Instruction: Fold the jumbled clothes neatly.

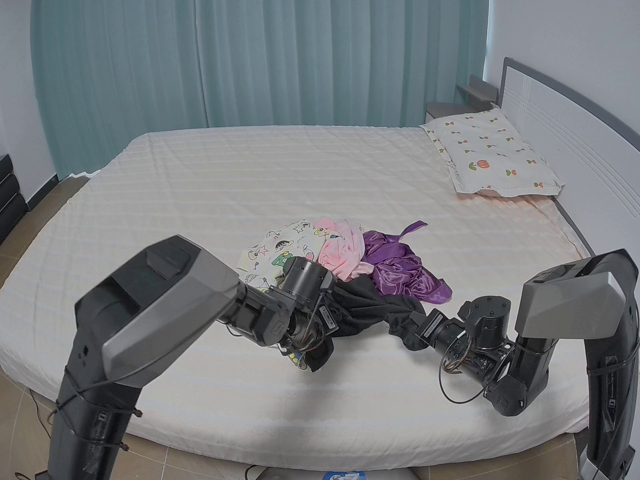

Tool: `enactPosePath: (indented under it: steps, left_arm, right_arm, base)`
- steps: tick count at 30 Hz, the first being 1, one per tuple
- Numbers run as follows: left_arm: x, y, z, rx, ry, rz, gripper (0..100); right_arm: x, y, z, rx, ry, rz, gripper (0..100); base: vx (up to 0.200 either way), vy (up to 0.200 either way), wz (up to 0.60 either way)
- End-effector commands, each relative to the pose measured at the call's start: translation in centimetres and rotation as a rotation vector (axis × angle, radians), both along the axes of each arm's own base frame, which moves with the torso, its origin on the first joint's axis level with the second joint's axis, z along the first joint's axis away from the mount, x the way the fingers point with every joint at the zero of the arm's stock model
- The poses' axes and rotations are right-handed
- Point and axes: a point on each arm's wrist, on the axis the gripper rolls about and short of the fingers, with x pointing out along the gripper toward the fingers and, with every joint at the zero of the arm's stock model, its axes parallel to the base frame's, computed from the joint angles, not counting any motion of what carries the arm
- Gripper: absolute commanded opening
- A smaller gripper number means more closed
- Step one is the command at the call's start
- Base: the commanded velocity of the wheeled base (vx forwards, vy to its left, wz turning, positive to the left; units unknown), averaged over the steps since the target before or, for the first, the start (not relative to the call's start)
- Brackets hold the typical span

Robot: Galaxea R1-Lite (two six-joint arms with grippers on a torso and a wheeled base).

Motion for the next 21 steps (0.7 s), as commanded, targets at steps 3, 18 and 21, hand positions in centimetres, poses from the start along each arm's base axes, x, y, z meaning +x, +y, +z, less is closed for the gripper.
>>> enactPosePath:
  steps: [3,18,21]
  left_arm:
    - [-5.0,4.4,13.5,-0.208,-0.221,-0.001,0]
    - [-11.9,7.8,18.8,-0.236,-0.331,-0.045,0]
    - [-12.0,8.1,17.7,-0.229,-0.299,-0.041,0]
  right_arm:
    - [-0.5,-0.8,7.2,0.052,-0.213,0.001,0]
    - [-4.0,-0.7,14.0,0.04,-0.429,0.129,0]
    - [-3.6,-0.4,12.1,0.021,-0.365,0.133,0]
  base:
    - [0.0,0.0,0.0]
    - [0.0,0.0,0.0]
    - [0.0,0.0,0.0]
